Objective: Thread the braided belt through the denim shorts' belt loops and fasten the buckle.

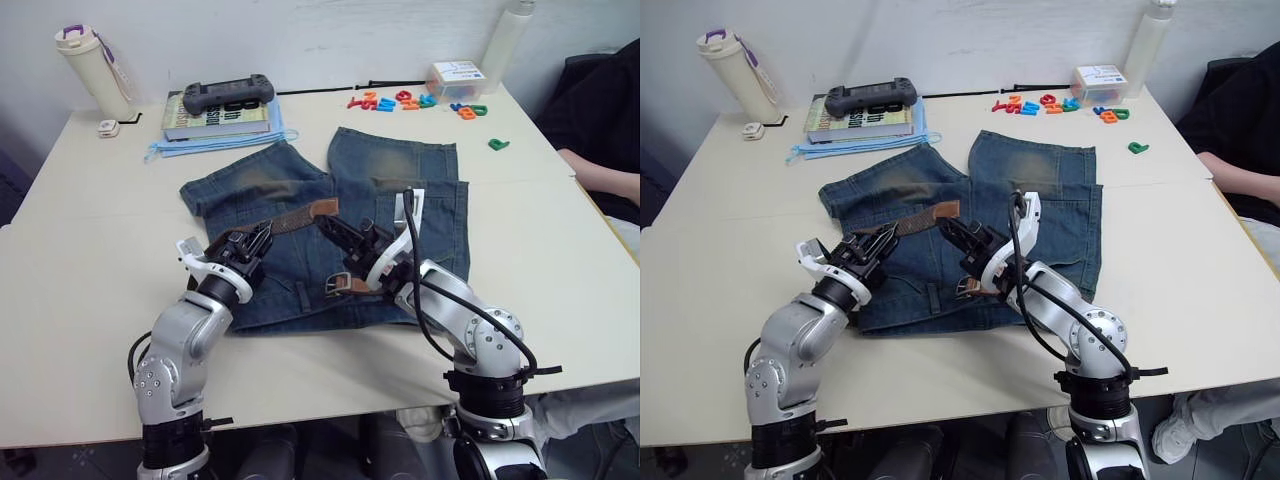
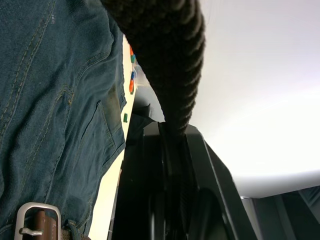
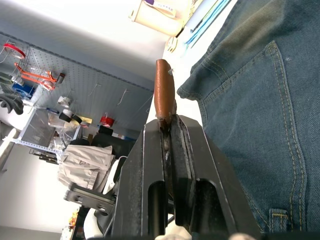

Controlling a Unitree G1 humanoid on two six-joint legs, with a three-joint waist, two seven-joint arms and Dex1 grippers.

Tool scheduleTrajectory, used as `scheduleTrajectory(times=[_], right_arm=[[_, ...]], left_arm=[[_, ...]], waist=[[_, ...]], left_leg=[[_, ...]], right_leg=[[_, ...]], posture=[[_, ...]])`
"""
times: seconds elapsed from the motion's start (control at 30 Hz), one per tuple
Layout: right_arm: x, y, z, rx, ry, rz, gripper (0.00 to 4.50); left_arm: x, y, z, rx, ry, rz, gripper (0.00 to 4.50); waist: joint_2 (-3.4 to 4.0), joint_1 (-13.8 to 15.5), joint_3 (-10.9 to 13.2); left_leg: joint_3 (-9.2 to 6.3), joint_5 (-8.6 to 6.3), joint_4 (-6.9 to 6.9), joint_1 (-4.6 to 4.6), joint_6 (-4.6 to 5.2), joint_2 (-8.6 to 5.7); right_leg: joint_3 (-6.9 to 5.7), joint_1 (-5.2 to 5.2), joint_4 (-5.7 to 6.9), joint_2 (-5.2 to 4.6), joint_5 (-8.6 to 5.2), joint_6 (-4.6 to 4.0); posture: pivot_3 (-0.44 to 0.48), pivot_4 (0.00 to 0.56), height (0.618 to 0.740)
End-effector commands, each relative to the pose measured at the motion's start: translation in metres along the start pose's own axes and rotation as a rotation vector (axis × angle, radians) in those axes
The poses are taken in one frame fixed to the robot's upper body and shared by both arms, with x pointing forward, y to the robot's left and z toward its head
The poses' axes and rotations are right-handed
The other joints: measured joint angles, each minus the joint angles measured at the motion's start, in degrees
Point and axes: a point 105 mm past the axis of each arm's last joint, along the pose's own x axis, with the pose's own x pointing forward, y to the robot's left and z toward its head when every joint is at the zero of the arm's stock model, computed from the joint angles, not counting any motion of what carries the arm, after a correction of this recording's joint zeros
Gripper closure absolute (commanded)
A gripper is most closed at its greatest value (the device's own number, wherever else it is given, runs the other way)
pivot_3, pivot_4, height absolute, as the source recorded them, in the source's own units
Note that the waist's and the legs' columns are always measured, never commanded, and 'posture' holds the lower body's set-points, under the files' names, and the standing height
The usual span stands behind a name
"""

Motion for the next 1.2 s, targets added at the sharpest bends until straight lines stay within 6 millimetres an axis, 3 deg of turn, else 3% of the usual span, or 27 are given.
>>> scheduleTrajectory(times=[0.03, 0.43, 0.5, 0.57, 0.7, 0.77, 0.83, 0.97, 1.07, 1.2], right_arm=[[-0.002, 0.016, 0.003, -0.039, -0.009, 0.058, 4.50], [-0.002, 0.007, -0.001, -0.075, 0.027, 0.004, 4.50], [-0.002, 0.008, 0.000, -0.064, 0.020, 0.004, 2.98], [-0.003, 0.009, 0.002, -0.062, 0.016, 0.010, 2.53], [-0.007, 0.006, 0.004, -0.056, 0.012, -0.002, 0.77], [-0.015, -0.001, 0.005, -0.146, 0.043, -0.033, 0.02], [-0.021, -0.005, 0.004, -0.233, 0.081, -0.047, 0.02], [-0.038, -0.003, -0.008, -0.595, 0.244, -0.015, 0.02], [-0.042, 0.001, -0.011, -0.818, 0.303, 0.036, 0.02], [-0.045, -0.004, -0.022, -1.125, 0.413, 0.103, 0.02]], left_arm=[[0.001, -0.013, 0.000, 0.002, 0.004, -0.066, 4.47], [0.003, -0.022, 0.006, 0.017, -0.006, -0.104, 4.47], [0.003, -0.024, 0.008, 0.010, -0.018, -0.114, 4.50], [0.003, -0.027, 0.009, 0.005, -0.024, -0.125, 4.50], [0.003, -0.029, 0.012, 0.003, -0.044, -0.126, 4.50], [-0.002, -0.037, 0.020, 0.031, -0.073, -0.152, 4.50], [-0.005, -0.041, 0.026, 0.057, -0.088, -0.158, 4.50], [-0.021, -0.038, 0.039, 0.132, -0.118, -0.126, 4.50], [-0.036, -0.023, 0.044, 0.197, -0.105, -0.051, 4.50], [-0.058, 0.003, 0.032, 0.319, 0.037, 0.054, 4.50]], waist=[[0.00, 0.0, 0.0], [-0.01, 0.0, 0.0], [-0.01, 0.0, 0.0], [-0.01, 0.0, 0.0], [-0.01, 0.0, 0.0], [-0.01, 0.1, 0.0], [-0.03, 0.2, 0.0], [-0.01, 0.1, 0.0], [-0.04, 0.0, 0.0], [-0.09, 0.2, 0.0]], left_leg=[[0.00, 0.00, 0.00, 0.00, 0.00, 0.00], [0.00, 0.00, -0.01, 0.00, 0.01, 0.00], [0.00, 0.00, -0.02, -0.01, 0.01, 0.00], [0.00, 0.00, -0.02, 0.00, 0.01, 0.00], [0.00, -0.01, -0.03, -0.01, 0.01, 0.00], [0.00, -0.01, -0.04, -0.01, 0.01, 0.00], [0.00, -0.01, -0.04, -0.02, 0.02, 0.00], [0.01, -0.04, -0.09, -0.06, 0.07, 0.00], [0.04, -0.10, -0.12, -0.05, 0.04, 0.12], [0.07, -0.16, -0.16, -0.06, 0.02, 0.19]], right_leg=[[0.00, 0.00, -0.01, 0.00, 0.00, 0.00], [0.00, 0.00, -0.04, -0.01, 0.00, 0.01], [0.01, 0.00, -0.05, -0.01, 0.00, 0.01], [0.00, 0.00, -0.05, 0.00, 0.00, 0.00], [0.00, 0.00, -0.09, 0.00, 0.01, 0.01], [0.00, 0.01, -0.10, 0.00, 0.01, 0.01], [-0.01, 0.01, -0.14, 0.00, 0.01, 0.02], [-0.02, 0.01, -0.30, 0.02, 0.02, 0.04], [-0.02, 0.03, -0.44, 0.09, 0.03, 0.05], [-0.02, 0.01, -0.51, 0.15, 0.03, 0.05]], posture=[[0.000, 0.150, 0.707], [0.000, 0.150, 0.707], [0.000, 0.150, 0.707], [0.000, 0.150, 0.707], [0.000, 0.150, 0.707], [0.000, 0.150, 0.707], [0.000, 0.150, 0.707], [0.000, 0.150, 0.707], [0.000, 0.150, 0.707], [0.000, 0.150, 0.707]])
